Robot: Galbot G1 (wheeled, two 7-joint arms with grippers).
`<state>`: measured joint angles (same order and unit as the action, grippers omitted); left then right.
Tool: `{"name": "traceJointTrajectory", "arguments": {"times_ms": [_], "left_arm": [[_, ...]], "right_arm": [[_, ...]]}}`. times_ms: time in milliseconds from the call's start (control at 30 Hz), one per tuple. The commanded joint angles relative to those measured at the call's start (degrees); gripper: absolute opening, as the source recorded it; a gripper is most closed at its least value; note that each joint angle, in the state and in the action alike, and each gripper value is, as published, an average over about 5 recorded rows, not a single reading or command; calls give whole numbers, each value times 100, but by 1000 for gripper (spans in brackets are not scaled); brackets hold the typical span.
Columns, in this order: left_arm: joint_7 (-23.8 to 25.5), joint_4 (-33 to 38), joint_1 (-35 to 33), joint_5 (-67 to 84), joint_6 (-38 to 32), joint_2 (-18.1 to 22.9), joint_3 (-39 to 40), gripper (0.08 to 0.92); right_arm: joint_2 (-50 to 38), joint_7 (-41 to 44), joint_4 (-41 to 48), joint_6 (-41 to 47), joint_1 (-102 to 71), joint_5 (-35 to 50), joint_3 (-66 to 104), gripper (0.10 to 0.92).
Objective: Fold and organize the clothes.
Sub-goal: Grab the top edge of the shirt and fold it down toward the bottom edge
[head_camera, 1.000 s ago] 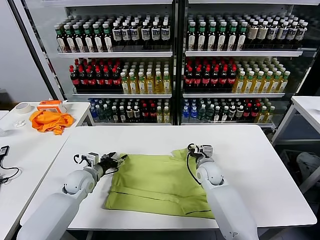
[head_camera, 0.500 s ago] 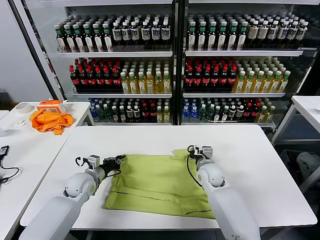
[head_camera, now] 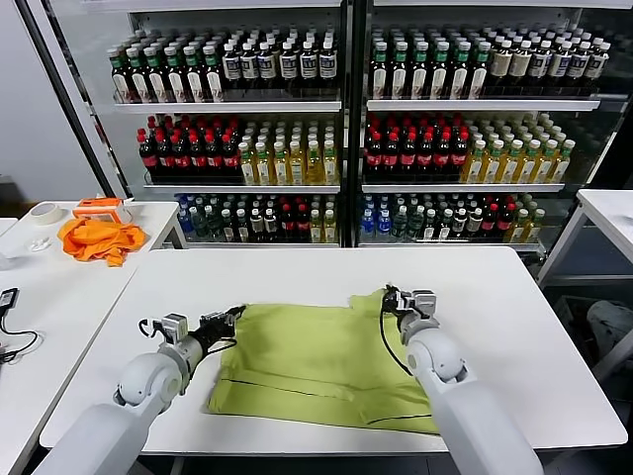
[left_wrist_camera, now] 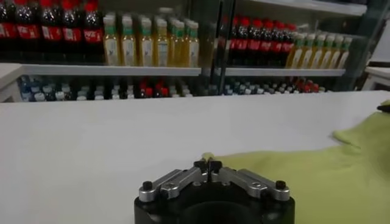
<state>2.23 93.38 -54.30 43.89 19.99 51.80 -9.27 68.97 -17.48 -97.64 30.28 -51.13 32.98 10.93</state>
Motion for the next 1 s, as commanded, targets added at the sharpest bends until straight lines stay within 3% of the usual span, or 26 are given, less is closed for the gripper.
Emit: {"name": "traceJointTrajectory", "arguments": {"times_ms": [33,300,1000], "left_arm": [[-85,1093,-1126,164,-164,-386,-410,81],[43,1064,-1417,105,-323,-422,-610,81],[258,931,-1531,-64,-333,-472,-636,81]], "right_arm": [[-400,32,-1515,11,-1464,129,278,105],[-458,103,-2062,-96,-2182,64,436,105],[-545,115,-2130,-30,-2498,51,569,105]]}}
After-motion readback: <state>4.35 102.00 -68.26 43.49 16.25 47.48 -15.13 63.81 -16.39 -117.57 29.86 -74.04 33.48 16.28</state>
